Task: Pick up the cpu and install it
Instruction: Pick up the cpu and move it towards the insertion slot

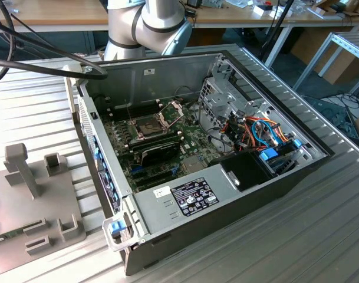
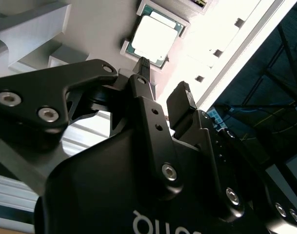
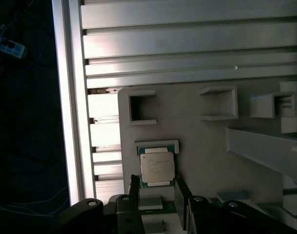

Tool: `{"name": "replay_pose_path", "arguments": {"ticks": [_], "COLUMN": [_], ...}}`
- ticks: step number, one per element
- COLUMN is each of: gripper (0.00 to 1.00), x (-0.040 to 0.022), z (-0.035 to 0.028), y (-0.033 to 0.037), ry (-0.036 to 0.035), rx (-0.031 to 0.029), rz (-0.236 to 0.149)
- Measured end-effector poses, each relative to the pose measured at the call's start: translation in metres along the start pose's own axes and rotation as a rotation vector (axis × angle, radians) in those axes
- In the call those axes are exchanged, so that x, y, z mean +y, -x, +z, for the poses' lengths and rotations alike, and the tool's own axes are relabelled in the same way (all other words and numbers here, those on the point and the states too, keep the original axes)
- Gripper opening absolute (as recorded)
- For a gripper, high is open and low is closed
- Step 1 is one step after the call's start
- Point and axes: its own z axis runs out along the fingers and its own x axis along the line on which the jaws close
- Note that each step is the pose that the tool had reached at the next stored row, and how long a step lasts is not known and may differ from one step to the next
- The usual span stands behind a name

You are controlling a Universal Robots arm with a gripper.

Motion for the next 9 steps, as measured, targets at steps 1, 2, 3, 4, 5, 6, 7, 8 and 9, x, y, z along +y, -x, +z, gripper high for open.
{"name": "replay_pose_path", "arguments": {"ticks": [1,2,3,4,5,6,7,8,9], "gripper": [0.42,0.42,0.42,0.42,0.42,0.42,0.42,0.42,0.42], "x": [0.0000,0.0000,0.0000,0.0000,0.0000,0.0000,0.0000,0.0000,0.0000], "z": [0.0009,0.0014,0.0017,0.0021,0.0023,0.0024,0.0029,0.0031,0.0032], "y": [0.0000,0.0000,0.0000,0.0000,0.0000,0.0000,0.0000,0.0000,0.0000], "ry": [0.0002,0.0000,-0.0002,-0.0001,-0.0001,0.0000,0.0000,-0.0001,0.0000], "rx": [-0.0002,0.0001,0.0002,0.0002,0.0001,0.0001,0.0000,0.0001,0.0000], "rz": [0.000,0.000,0.000,0.000,0.000,0.000,0.000,0.000,0.000]}}
